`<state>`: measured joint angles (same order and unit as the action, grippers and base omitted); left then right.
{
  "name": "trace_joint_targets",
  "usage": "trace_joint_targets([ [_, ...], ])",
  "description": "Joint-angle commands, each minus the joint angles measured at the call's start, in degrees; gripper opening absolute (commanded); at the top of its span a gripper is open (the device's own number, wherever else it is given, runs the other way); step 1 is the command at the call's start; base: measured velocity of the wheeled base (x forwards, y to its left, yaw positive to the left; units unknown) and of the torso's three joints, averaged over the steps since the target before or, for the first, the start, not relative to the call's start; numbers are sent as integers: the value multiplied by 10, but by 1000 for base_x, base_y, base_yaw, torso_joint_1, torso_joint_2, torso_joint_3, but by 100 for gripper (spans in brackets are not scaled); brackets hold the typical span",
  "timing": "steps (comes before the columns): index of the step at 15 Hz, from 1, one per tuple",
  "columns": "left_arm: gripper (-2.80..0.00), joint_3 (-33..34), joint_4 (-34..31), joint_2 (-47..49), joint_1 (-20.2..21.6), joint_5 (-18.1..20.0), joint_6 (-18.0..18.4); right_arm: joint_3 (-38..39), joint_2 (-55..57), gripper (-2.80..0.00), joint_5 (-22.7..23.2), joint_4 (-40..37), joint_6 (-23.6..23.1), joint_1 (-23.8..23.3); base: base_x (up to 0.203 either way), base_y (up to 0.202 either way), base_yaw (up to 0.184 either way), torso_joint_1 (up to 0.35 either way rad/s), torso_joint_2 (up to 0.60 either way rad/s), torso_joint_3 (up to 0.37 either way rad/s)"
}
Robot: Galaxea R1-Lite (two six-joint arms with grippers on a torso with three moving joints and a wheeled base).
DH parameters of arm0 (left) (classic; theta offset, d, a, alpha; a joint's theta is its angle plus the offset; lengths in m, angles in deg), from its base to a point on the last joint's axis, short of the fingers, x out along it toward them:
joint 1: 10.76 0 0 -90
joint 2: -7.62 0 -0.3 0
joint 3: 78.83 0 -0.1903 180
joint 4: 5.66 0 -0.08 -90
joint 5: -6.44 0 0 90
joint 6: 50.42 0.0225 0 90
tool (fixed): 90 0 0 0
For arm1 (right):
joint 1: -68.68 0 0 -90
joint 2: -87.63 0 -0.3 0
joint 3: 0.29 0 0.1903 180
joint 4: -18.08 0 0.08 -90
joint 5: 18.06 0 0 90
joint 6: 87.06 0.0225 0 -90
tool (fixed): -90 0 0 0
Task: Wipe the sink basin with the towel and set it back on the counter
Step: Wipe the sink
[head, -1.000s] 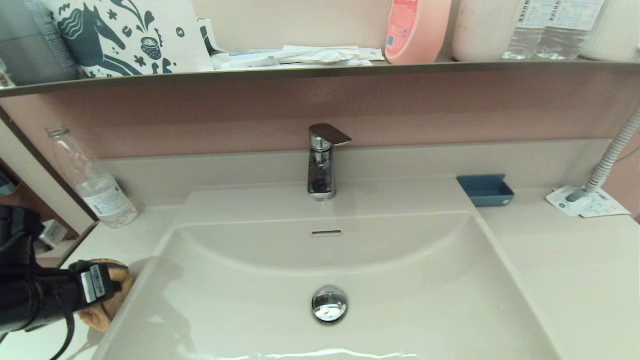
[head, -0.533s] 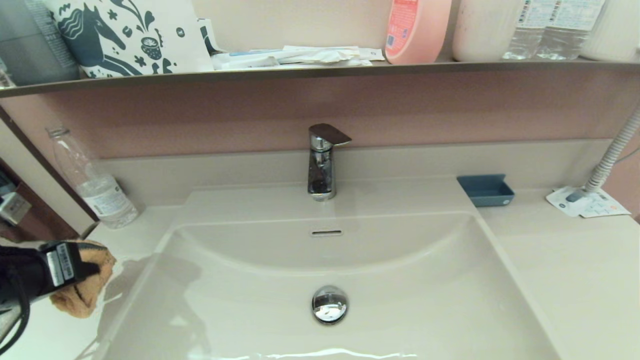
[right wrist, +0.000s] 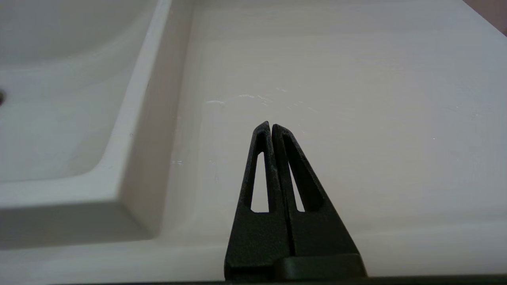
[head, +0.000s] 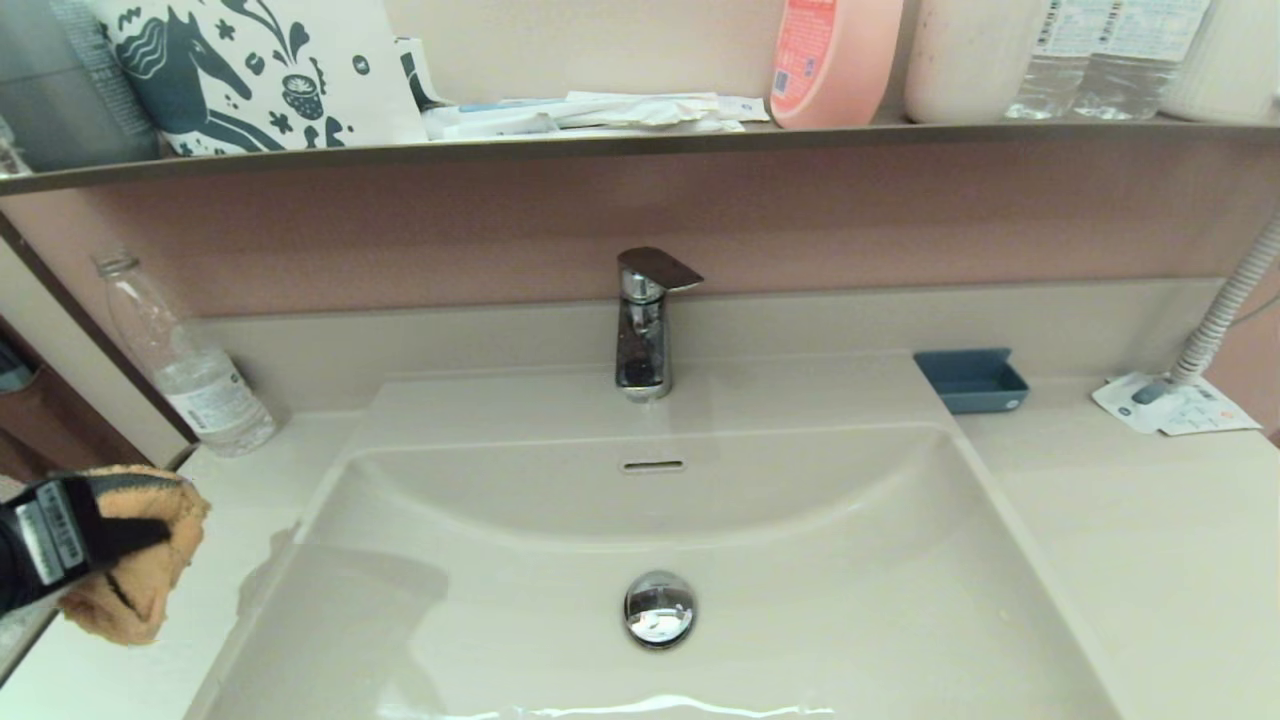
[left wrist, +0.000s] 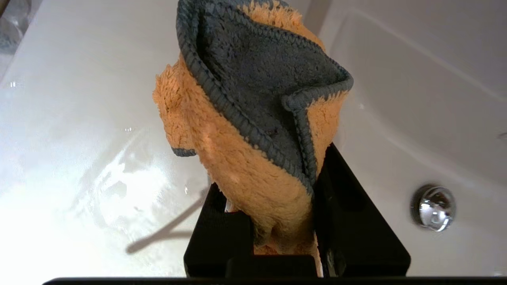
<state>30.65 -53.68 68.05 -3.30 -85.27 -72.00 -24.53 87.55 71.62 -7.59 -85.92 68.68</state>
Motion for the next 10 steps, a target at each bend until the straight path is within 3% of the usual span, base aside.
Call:
trace_joint_targets([
  [1,-280,3,-18,-31,-3,-1,-20,0,1,-280,0,0,0,0,0,0,0,0,0,0],
  [4,-280,3,-40,-54,-9,0,-21,0,1,-280,0,0,0,0,0,0,0,0,0,0],
  [10,-280,21,-39,-42,-73,2,-50,0,1,-280,0,0,0,0,0,0,0,0,0,0],
])
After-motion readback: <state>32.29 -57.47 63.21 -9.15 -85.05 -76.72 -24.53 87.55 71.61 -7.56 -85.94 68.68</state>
